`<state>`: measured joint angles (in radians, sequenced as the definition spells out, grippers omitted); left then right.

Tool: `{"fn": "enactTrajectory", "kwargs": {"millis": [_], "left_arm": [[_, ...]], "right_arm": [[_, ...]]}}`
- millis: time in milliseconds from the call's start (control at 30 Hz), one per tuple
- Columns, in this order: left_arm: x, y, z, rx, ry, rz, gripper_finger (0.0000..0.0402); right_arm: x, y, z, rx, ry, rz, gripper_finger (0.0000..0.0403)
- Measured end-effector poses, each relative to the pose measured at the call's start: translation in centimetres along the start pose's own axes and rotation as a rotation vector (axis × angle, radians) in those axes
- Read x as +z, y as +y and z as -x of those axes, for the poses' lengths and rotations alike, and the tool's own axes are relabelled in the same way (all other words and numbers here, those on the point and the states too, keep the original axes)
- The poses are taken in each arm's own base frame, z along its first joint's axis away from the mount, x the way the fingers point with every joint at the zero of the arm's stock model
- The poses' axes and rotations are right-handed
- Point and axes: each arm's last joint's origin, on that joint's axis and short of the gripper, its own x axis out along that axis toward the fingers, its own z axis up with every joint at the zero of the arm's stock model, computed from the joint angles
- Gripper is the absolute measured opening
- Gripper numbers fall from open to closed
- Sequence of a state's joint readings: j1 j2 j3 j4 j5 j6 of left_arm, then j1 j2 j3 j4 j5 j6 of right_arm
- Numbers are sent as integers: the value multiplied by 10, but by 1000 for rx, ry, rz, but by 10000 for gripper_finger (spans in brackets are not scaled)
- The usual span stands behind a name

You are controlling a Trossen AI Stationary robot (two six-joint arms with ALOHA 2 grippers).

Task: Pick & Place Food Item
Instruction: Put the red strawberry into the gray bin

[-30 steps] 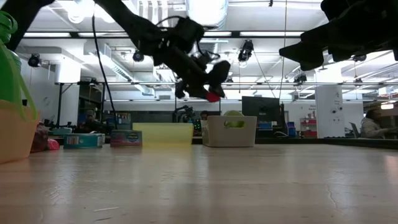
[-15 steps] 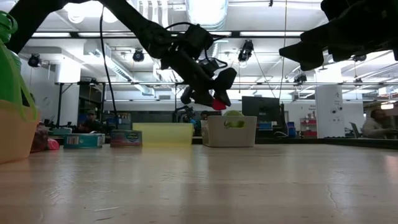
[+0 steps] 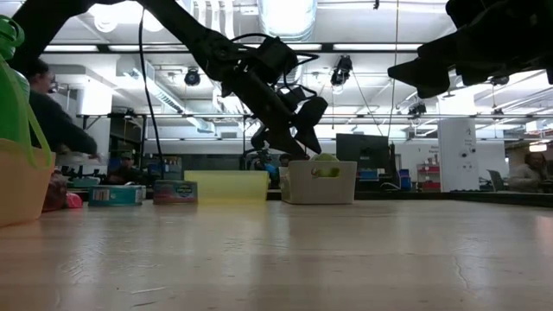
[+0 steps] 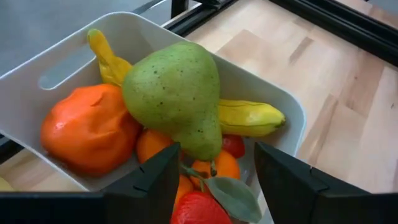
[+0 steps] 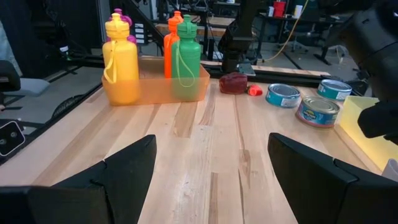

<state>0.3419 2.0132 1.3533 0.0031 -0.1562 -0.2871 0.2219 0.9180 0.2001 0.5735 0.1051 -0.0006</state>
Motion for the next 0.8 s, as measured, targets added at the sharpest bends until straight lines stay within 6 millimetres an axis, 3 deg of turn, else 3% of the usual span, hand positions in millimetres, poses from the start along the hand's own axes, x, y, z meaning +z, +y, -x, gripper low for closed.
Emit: {"fn": "enactTrajectory", "kwargs": {"millis": [233,467,633,800], "left_arm": [[-1,-1,0,-32,21,-2,221],[-8,-4,6,-52,115,-19,301],[-3,-13,35,-76,189,-42,341],[-3,-27,77,-44,283,-69,348]], "right_arm": [[0,0,0,0,0,0,306],[0,0,0,0,0,0,306],[0,0,0,0,-1,0,306],[0,0,0,0,-1,0,306]]}}
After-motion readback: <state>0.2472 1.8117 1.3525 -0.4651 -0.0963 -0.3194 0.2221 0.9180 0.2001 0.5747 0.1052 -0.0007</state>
